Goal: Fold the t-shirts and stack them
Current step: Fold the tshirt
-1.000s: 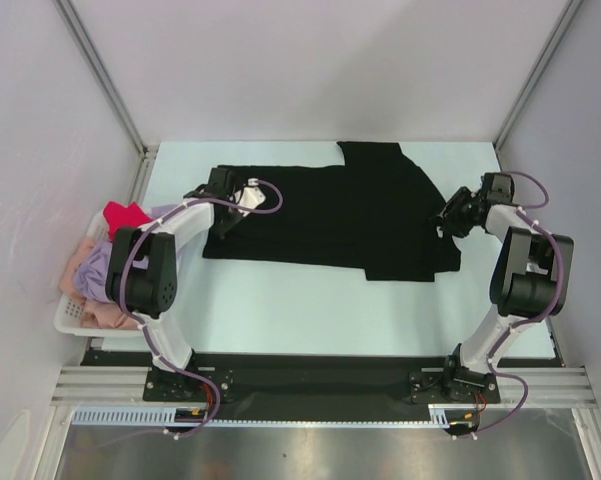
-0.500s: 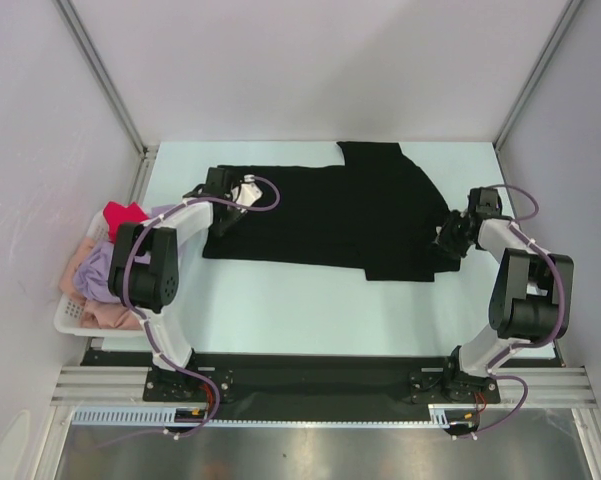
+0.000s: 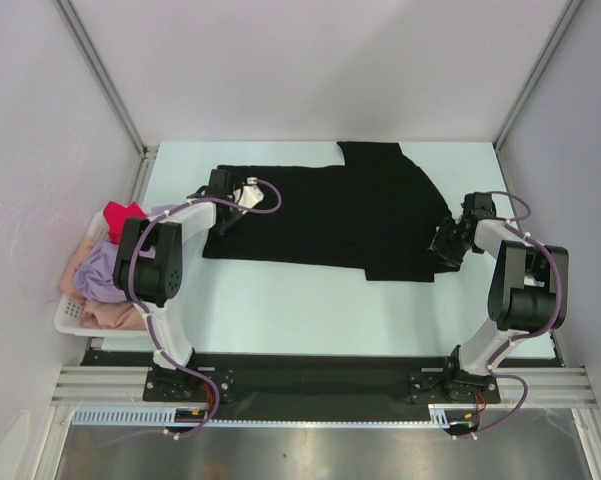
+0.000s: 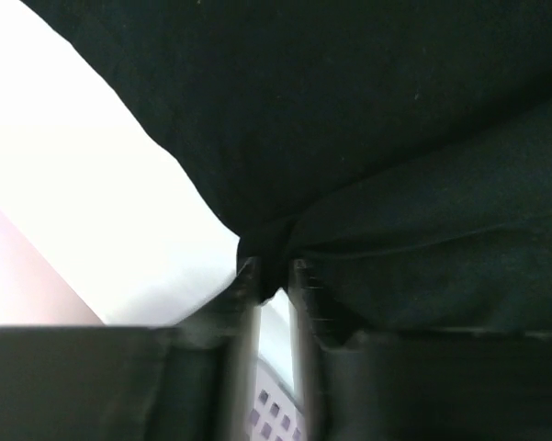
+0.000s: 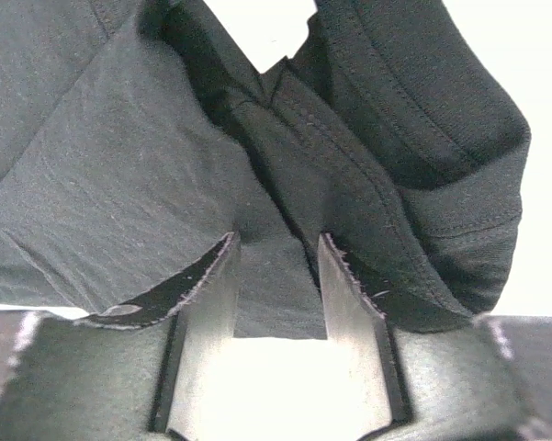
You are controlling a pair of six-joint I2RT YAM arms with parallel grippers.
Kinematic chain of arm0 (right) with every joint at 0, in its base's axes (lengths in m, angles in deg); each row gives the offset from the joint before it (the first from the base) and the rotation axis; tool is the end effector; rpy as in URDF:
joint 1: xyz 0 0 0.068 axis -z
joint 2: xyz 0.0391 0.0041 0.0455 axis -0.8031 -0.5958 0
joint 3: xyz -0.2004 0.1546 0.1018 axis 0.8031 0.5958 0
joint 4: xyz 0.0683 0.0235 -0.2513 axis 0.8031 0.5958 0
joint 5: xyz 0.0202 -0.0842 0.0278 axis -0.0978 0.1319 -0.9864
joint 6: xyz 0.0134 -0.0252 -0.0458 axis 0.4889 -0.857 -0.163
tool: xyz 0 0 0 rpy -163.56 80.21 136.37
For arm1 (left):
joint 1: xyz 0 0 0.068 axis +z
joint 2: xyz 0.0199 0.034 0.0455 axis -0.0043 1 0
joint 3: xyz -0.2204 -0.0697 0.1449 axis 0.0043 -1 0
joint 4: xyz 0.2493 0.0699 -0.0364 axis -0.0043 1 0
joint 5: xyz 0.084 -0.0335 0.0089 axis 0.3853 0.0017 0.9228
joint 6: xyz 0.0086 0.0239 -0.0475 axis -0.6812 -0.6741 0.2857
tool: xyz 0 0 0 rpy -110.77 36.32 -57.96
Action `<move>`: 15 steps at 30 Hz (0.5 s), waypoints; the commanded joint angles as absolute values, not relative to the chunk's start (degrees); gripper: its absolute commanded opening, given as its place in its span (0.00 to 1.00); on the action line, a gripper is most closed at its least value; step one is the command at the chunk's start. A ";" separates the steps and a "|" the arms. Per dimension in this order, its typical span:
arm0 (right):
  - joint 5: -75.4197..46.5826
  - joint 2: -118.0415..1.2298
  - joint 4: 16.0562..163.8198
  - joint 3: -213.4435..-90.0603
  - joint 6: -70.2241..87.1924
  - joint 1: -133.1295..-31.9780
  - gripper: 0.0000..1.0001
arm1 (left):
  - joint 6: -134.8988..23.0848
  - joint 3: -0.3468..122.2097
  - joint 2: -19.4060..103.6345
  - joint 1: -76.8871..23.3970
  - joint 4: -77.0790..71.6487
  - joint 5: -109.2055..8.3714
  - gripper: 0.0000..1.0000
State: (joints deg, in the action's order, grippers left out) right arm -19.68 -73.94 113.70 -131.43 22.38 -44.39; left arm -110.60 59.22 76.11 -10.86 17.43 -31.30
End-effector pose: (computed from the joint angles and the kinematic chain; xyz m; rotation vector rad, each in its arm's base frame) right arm 0.3161 -0.0424 0.1600 0.6340 2.6452 0.3655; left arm 0.3898 -0.0661 0.1639 1.1113 2.3560 0.4535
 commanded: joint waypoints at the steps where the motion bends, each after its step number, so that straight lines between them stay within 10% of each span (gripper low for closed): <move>1: -15.40 -73.39 114.57 -132.19 20.57 -45.42 0.46 | -111.96 59.78 75.78 -10.35 15.56 -30.81 0.19; 4: -17.14 -74.09 113.69 -131.84 20.39 -45.60 0.40 | -111.61 59.78 75.25 -10.44 16.00 -31.52 0.02; 10: -21.63 -74.19 111.75 -131.66 22.85 -44.82 0.04 | -111.17 59.78 74.38 -10.27 16.35 -31.26 0.01; 15: -20.31 -71.37 112.98 -133.77 23.03 -44.37 0.00 | -110.21 60.48 73.76 -9.39 16.70 -31.87 0.00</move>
State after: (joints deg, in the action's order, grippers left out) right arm -20.06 -74.29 113.13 -131.51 22.51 -44.61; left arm -111.01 59.22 76.16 -10.59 17.26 -31.83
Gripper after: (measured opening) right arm 0.010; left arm 0.011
